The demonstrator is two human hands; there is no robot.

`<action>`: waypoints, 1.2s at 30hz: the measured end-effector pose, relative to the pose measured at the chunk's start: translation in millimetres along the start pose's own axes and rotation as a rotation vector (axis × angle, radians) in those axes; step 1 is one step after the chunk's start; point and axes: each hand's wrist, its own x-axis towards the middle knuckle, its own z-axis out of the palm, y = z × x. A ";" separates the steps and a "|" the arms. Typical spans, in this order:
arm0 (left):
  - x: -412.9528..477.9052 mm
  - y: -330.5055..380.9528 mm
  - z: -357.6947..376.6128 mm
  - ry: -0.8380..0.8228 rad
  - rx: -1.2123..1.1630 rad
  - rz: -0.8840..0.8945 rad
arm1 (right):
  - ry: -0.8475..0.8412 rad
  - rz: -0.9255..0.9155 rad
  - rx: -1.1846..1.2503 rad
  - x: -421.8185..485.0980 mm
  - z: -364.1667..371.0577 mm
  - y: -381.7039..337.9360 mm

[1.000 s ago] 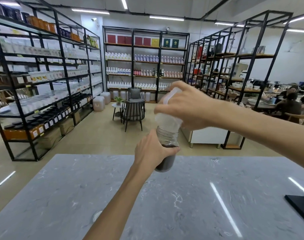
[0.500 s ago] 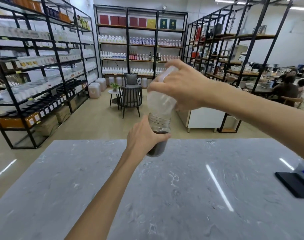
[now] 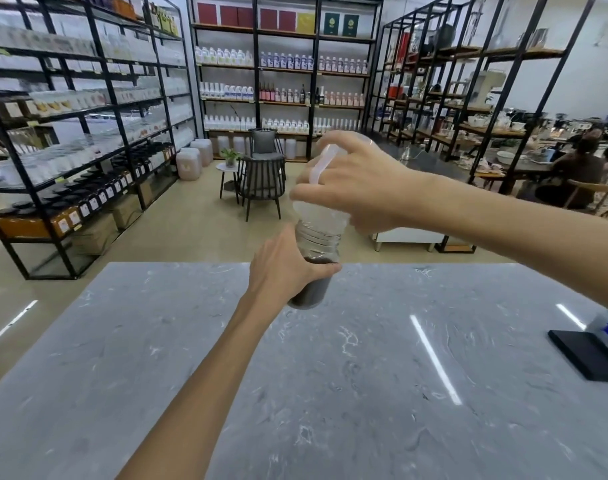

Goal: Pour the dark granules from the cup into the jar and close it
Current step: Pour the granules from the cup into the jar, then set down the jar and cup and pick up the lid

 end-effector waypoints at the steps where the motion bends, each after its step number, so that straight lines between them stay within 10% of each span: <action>1: -1.4 -3.8 2.2 -0.016 0.000 0.006 | -0.005 0.010 0.038 -2.0 7.0 -3.4; 12: -106.2 -139.6 80.2 -0.067 -0.331 -0.222 | 0.282 1.077 1.961 -101.9 139.9 -204.9; 18: -184.8 -201.1 126.8 -0.149 -0.399 -0.378 | 0.091 1.375 2.080 -154.8 169.3 -341.4; 36: -232.6 -217.1 156.8 -0.248 -0.359 -0.286 | -0.236 1.248 2.009 -169.7 178.8 -404.0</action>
